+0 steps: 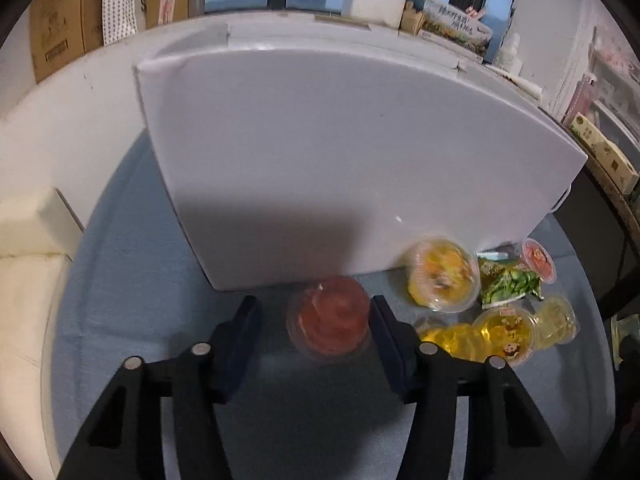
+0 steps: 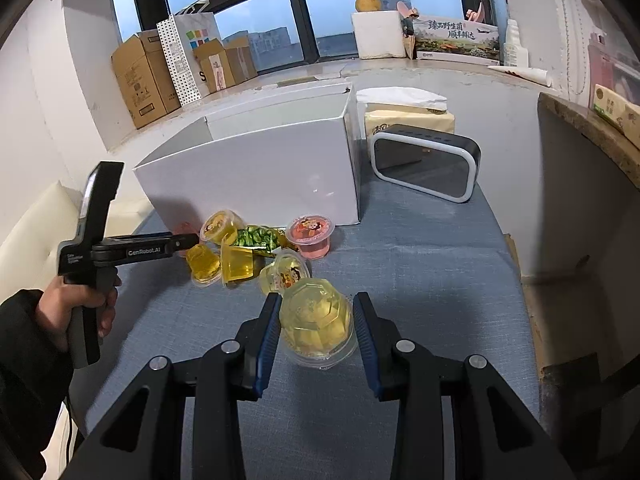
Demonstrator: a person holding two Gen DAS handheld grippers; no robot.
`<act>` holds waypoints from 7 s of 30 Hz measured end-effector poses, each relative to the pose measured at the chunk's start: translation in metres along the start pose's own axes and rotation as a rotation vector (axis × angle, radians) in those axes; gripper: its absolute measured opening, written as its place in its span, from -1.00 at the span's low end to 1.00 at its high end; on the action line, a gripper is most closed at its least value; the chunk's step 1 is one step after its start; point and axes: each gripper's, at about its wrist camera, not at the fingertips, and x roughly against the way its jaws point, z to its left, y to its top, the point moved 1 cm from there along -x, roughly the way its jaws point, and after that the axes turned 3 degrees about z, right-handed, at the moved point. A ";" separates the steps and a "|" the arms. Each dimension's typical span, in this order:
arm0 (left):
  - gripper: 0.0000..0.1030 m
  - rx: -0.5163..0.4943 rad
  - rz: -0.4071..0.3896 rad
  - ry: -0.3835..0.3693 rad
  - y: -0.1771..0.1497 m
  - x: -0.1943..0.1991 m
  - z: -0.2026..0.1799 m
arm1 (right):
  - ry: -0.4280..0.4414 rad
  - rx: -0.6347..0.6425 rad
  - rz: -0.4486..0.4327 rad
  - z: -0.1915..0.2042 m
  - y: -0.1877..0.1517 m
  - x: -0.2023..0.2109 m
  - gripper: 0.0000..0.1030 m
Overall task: Organize snacks
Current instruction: 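Carry both jelly cups over the white box and open both grippers, then grasp a yellow jelly cup with the right gripper, then grasp an orange jelly cup with the left gripper while the right carries its cup into the box, then grasp the red-lidded jelly cup with the right gripper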
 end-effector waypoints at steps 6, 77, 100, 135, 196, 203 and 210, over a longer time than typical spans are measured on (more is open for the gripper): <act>-0.14 -0.016 -0.003 -0.042 0.001 0.001 -0.006 | 0.004 -0.001 0.012 0.003 -0.002 -0.003 -0.23; 1.00 -0.026 -0.284 -0.111 -0.072 0.168 -0.009 | 0.023 0.095 -0.010 0.035 -0.014 0.009 1.00; 1.00 0.002 -0.200 -0.083 -0.108 0.157 -0.013 | -0.054 0.082 0.145 0.032 0.015 -0.098 0.15; 0.26 -0.145 0.018 -0.044 -0.021 0.007 -0.055 | 0.101 0.081 0.005 0.030 -0.015 0.003 -0.38; 1.00 -0.074 -0.269 -0.071 0.033 0.147 -0.027 | 0.207 -0.015 -0.106 0.010 0.099 0.009 1.00; 1.00 -0.064 -0.262 -0.146 -0.040 0.169 -0.043 | 0.154 -0.031 -0.061 0.008 0.019 0.011 1.00; 1.00 -0.054 -0.251 -0.159 -0.077 0.176 -0.050 | 0.163 -0.096 -0.018 0.002 0.004 -0.013 1.00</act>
